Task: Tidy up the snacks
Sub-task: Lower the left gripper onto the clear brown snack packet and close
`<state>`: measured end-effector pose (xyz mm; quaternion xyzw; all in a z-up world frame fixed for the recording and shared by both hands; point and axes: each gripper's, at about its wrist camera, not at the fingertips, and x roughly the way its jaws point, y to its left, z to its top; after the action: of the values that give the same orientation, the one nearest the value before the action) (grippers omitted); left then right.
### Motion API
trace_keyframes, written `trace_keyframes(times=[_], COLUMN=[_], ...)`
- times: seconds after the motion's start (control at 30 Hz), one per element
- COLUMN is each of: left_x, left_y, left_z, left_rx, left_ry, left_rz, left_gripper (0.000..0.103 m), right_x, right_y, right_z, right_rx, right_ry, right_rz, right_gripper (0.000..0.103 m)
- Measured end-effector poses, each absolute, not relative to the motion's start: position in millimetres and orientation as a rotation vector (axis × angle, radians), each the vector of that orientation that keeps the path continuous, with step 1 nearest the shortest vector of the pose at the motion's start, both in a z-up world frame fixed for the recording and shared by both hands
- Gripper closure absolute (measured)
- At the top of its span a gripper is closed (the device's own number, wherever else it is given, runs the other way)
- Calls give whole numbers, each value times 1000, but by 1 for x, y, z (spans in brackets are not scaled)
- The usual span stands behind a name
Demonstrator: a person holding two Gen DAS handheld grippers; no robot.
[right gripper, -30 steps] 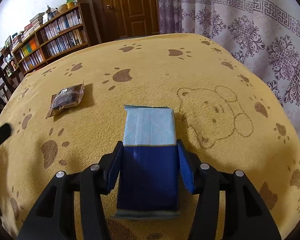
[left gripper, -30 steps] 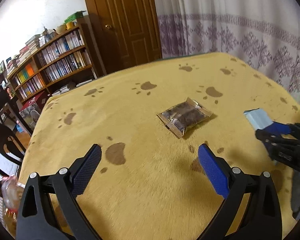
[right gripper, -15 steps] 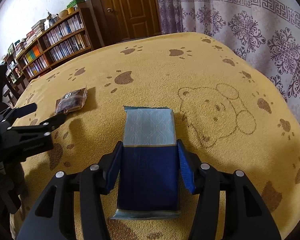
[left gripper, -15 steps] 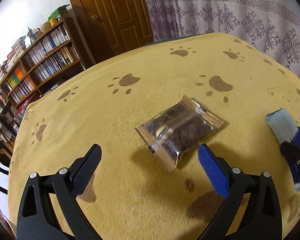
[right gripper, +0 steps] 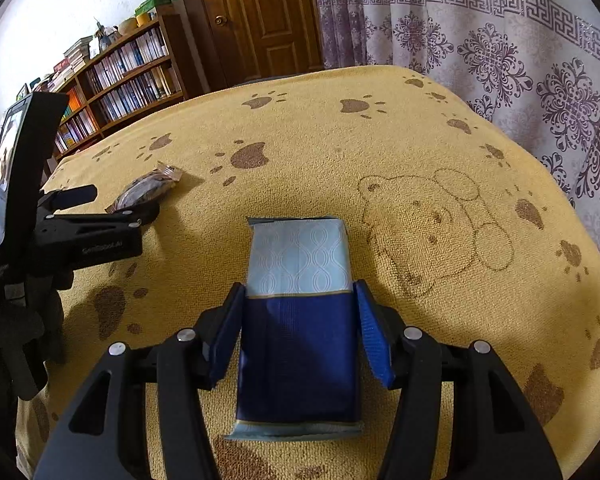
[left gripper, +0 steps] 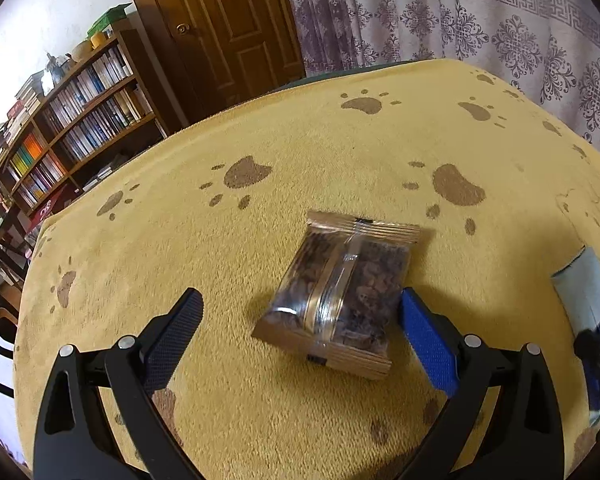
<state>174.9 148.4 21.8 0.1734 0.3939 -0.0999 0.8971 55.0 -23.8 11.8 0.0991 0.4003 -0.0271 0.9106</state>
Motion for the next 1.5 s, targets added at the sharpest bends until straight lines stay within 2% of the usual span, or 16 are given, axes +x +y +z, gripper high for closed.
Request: trace_keyframes(times=[0.33,0.63,0.77,0.87,1.07,1.5], left_x=[176,174,179,180,175,157], left_y=[151,148,156,159,154,164], left_z=[21,21,20,19,19,22], left_rx=[330,322,228,205,222,157], left_ry=[822,818,857,861,840,840], left_rz=[-234,-272,-327,-342,-356,-352], left_gripper=[9,21,30,32,41,43], right_x=[55,55,55,55,55,56], right_y=[-24,-24,-24,-24,-24,-24], right_z=[12,12,12,12,12,13], right_rx=[204,204,204,204,204,210], right_ry=[825,825,825,825,825,824], right_rz=[-56,-56,-56,-55,-55,-51], right_gripper=[47,47,47,47,47,47])
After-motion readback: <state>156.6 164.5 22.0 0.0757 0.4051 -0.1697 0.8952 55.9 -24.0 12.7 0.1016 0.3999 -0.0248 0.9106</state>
